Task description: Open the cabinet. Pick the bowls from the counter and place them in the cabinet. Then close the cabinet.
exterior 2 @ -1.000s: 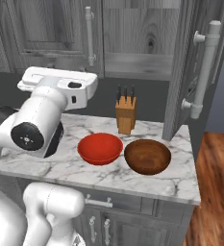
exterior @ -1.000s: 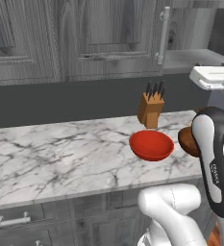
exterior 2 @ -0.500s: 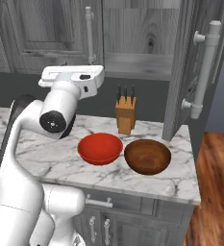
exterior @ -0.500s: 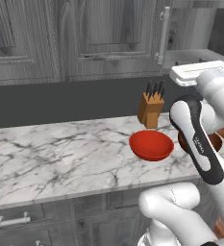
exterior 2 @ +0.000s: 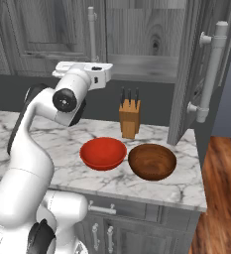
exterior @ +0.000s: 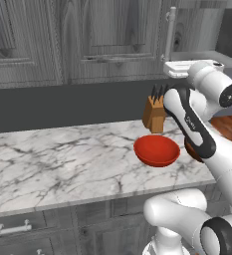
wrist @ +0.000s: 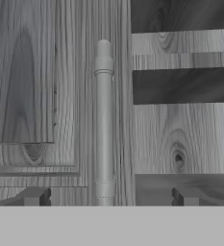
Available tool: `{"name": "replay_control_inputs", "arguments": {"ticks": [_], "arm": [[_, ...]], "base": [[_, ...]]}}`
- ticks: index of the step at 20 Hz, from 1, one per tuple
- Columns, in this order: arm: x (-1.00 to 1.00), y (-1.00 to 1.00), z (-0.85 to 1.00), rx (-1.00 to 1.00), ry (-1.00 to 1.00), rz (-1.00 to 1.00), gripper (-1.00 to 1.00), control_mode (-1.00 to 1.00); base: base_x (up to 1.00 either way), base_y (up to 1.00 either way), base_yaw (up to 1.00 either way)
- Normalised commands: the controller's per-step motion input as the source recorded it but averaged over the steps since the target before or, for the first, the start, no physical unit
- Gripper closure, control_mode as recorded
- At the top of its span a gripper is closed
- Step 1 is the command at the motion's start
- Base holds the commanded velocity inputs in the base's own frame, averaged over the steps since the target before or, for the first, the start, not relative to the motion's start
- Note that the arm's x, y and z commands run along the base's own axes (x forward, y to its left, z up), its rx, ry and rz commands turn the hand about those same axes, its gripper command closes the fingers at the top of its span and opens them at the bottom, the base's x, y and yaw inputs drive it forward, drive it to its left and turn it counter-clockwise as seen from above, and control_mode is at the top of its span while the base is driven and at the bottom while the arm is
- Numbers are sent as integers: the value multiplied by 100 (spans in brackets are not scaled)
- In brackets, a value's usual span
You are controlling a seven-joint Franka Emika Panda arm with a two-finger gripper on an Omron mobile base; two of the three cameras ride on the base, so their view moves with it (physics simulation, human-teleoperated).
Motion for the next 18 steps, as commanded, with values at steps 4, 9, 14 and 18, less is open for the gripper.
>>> {"name": "replay_control_inputs", "arguments": {"ticks": [4, 9, 14, 18], "arm": [[43, 1, 11, 0, 4, 0, -100, -100], [59, 5, 0, 0, 0, 0, -100, -100], [96, 5, -2, 5, 6, 0, -100, -100], [100, 11, -22, 2, 0, 0, -100, -100]], "base": [[0, 0, 0], [0, 0, 0], [0, 0, 0], [0, 0, 0]]}}
